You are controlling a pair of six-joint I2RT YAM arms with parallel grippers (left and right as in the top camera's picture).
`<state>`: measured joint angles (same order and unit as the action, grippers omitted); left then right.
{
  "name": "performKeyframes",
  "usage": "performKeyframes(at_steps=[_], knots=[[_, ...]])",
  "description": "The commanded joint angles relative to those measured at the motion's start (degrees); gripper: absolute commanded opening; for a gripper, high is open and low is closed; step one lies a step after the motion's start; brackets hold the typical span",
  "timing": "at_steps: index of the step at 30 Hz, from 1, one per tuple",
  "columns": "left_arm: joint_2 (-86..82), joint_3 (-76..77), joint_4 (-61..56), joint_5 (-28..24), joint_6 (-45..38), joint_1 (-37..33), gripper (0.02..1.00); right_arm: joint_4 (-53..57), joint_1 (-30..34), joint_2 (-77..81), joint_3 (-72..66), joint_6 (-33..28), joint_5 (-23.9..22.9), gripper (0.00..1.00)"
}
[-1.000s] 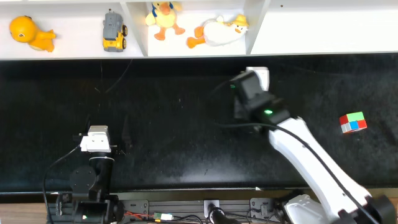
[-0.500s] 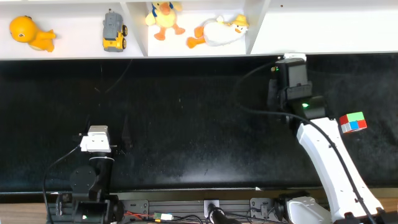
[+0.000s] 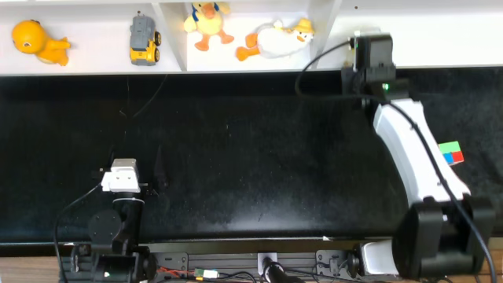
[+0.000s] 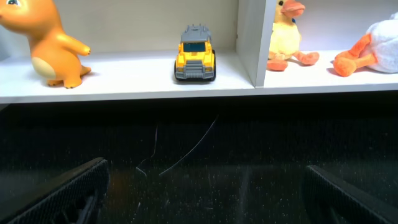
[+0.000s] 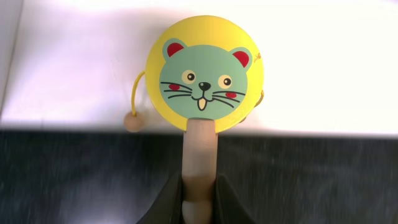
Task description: Store Toys
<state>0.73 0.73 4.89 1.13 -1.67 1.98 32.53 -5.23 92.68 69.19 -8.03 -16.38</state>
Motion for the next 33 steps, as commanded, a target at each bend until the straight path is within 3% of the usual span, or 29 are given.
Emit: performKeyframes(at_steps=[1, 7, 15, 17, 23, 28, 31, 33], knots=[[-0.6, -0.3, -0.1, 0.1, -0.9, -0.4, 0.998, -1.7, 0.5, 6.0, 8.3, -3.8, 3.1, 0.042], [-0.6, -0.3, -0.1, 0.1, -0.9, -0.4, 0.998, -3.7, 1.9, 12.8, 13.9, -3.5, 8.0, 0.042], [-0.6, -0.3, -0.1, 0.1, -0.9, -0.4, 0.998, -4.8, 3.6, 15.6, 14.6, -0.9, 9.9, 0.056], [-0.6, -0.3, -0.1, 0.1, -0.9, -0.4, 0.998, -4.8, 4.0, 15.6, 14.6, -0.9, 11.3, 0.143], [-0.6, -0.3, -0.1, 0.1, -0.9, -0.4, 0.998, -4.9, 4.0, 15.6, 14.6, -0.9, 12.5, 0.588], [-0.6, -0.3, -0.1, 0.1, -0.9, -0.4, 0.998, -3.8, 1.7, 13.8, 14.5, -1.0, 11.7, 0.849], [-0.6, -0.3, -0.1, 0.1, -0.9, -0.4, 0.998, -1.6, -0.3, 10.8, 13.8, -1.0, 8.3, 1.0], [-0.6, -0.3, -0.1, 0.1, -0.9, -0.4, 0.996, -0.2, -1.3, 7.7, 11.6, -1.0, 6.0, 0.998]])
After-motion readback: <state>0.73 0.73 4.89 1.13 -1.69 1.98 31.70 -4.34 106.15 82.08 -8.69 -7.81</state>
